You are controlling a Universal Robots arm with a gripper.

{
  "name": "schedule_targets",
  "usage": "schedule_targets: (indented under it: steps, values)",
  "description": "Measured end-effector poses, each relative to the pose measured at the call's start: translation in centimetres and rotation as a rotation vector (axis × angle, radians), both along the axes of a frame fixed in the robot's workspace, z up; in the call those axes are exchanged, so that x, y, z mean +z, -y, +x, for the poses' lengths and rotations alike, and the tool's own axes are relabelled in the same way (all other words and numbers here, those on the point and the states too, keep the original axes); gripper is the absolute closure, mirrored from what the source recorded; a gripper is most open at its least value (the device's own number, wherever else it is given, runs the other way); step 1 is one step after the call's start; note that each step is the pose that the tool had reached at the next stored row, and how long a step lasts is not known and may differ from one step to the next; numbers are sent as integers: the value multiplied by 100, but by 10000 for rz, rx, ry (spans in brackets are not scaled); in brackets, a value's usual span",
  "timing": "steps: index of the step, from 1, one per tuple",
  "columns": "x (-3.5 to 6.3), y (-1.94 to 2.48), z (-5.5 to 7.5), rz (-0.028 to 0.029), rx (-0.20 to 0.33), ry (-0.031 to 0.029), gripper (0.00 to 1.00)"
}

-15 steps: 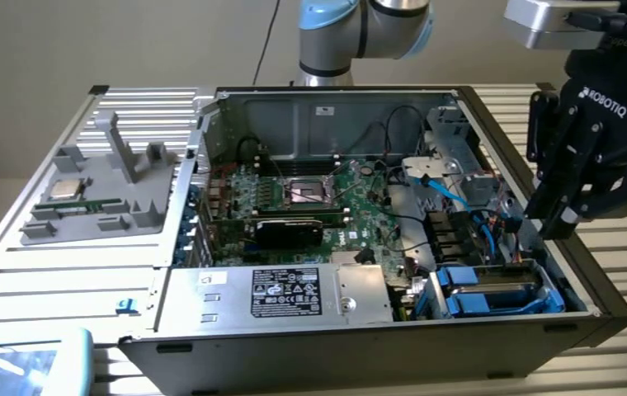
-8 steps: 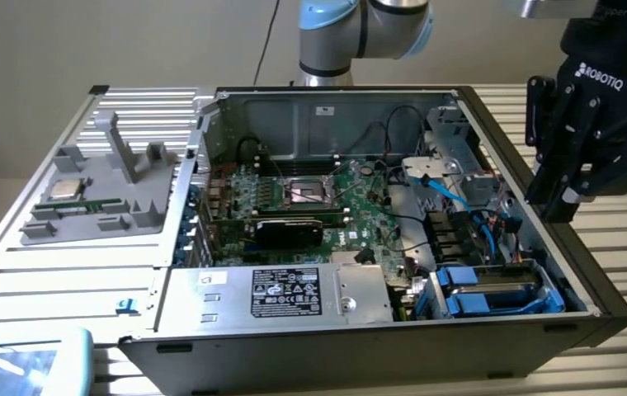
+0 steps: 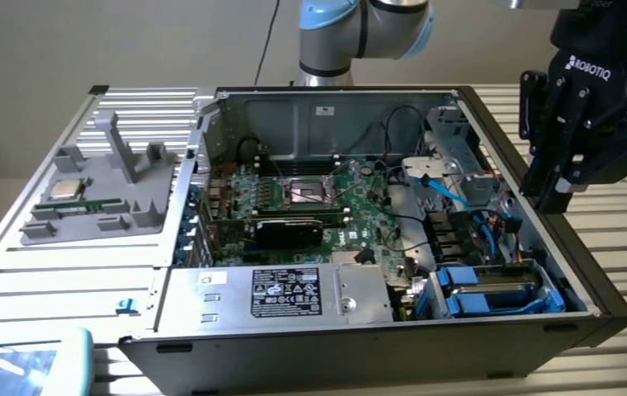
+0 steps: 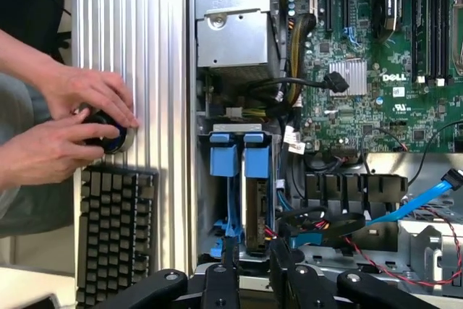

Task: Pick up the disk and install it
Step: 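Insert the first disk wire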

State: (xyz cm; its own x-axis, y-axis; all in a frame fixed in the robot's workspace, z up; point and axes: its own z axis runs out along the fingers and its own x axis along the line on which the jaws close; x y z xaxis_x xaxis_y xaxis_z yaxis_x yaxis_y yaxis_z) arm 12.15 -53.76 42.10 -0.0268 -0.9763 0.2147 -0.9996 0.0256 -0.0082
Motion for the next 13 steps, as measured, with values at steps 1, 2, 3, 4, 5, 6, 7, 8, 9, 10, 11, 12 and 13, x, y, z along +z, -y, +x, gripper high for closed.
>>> schedule_targets:
  steps: [1, 2, 3, 4, 5, 6, 7, 8, 9, 10, 11, 12, 13]
  values:
    - [0, -1, 0, 0, 0, -1, 69]
    - [0, -1, 0, 0, 1, -1, 69]
    - [0, -2, 0, 0, 1, -1, 69]
    - [0, -2, 0, 1, 1, -1, 69]
    - [0, -2, 0, 1, 0, -1, 69]
    - [0, -2, 0, 0, 0, -1, 69]
    - [0, -2, 0, 1, 1, -1, 69]
    - [0, -2, 0, 1, 1, -1, 69]
    - [0, -2, 0, 1, 1, -1, 69]
    - [0, -2, 0, 0, 1, -1, 69]
    - [0, -2, 0, 1, 1, -1, 69]
    - [0, -2, 0, 0, 1, -1, 69]
    - [0, -2, 0, 1, 1, -1, 69]
